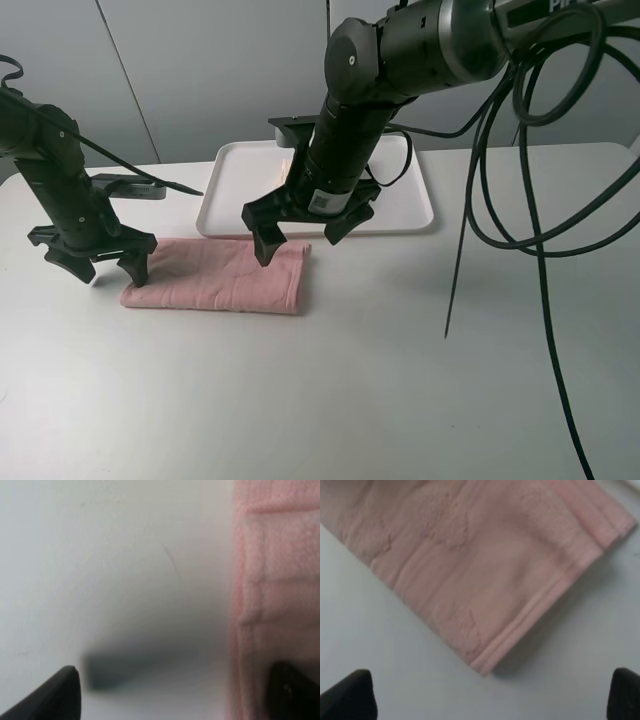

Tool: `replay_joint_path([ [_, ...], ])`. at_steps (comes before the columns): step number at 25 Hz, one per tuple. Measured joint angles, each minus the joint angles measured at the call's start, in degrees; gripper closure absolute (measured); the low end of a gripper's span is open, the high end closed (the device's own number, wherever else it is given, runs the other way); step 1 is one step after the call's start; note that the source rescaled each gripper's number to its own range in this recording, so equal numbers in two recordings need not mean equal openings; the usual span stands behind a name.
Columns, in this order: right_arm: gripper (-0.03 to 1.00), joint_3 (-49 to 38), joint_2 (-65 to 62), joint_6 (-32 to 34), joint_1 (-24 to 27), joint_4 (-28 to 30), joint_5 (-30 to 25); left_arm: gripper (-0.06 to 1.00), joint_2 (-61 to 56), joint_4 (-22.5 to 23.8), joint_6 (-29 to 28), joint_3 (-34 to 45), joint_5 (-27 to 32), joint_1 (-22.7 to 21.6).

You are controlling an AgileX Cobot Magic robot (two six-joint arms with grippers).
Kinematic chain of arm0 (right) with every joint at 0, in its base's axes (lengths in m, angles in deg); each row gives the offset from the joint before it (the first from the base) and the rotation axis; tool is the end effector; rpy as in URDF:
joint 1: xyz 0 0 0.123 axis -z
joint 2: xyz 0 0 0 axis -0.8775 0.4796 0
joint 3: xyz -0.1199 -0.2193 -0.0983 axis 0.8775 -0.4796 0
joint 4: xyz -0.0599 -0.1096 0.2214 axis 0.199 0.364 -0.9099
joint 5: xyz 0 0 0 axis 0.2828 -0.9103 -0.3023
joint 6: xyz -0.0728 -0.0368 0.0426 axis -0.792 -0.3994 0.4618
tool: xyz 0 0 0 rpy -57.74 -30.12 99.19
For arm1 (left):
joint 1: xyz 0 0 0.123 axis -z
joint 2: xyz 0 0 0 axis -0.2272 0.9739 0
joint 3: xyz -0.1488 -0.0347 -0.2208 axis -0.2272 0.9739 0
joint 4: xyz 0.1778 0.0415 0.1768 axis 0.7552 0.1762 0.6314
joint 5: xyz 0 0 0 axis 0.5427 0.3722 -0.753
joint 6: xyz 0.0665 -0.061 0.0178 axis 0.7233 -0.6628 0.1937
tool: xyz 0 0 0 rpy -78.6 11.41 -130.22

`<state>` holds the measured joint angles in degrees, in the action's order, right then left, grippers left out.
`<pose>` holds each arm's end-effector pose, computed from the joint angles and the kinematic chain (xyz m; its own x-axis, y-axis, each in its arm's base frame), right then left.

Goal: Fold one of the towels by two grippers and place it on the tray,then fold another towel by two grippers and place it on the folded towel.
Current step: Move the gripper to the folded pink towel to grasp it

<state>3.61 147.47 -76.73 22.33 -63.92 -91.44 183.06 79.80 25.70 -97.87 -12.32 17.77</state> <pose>0.3068 0.2744 0.1480 -0.8598 -0.4686 -0.2028 -0.5083 0.8233 0.2525 0.3547 -0.0247 0.0763 -0.9966 0.0821 0.0031 0.0822 0.9956 0.0442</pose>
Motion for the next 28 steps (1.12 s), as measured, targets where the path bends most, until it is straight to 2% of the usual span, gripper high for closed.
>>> replay_joint_path([
  [8,-0.03,5.45,4.25,0.21,0.13,-0.21,-3.14,-0.02,0.0,0.29,0.0,0.0,0.0,0.0],
  [15,-0.03,12.14,10.61,4.66,0.13,1.69,-4.59,-0.02,0.0,0.42,0.11,0.0,0.0,0.0],
  [23,-0.03,12.93,14.91,9.18,0.13,7.03,-5.28,-0.02,0.0,0.42,0.11,0.0,0.12,0.0],
  [28,-0.03,12.93,16.23,10.72,0.13,7.27,-4.86,-0.02,0.0,0.42,0.11,0.0,0.24,0.0],
])
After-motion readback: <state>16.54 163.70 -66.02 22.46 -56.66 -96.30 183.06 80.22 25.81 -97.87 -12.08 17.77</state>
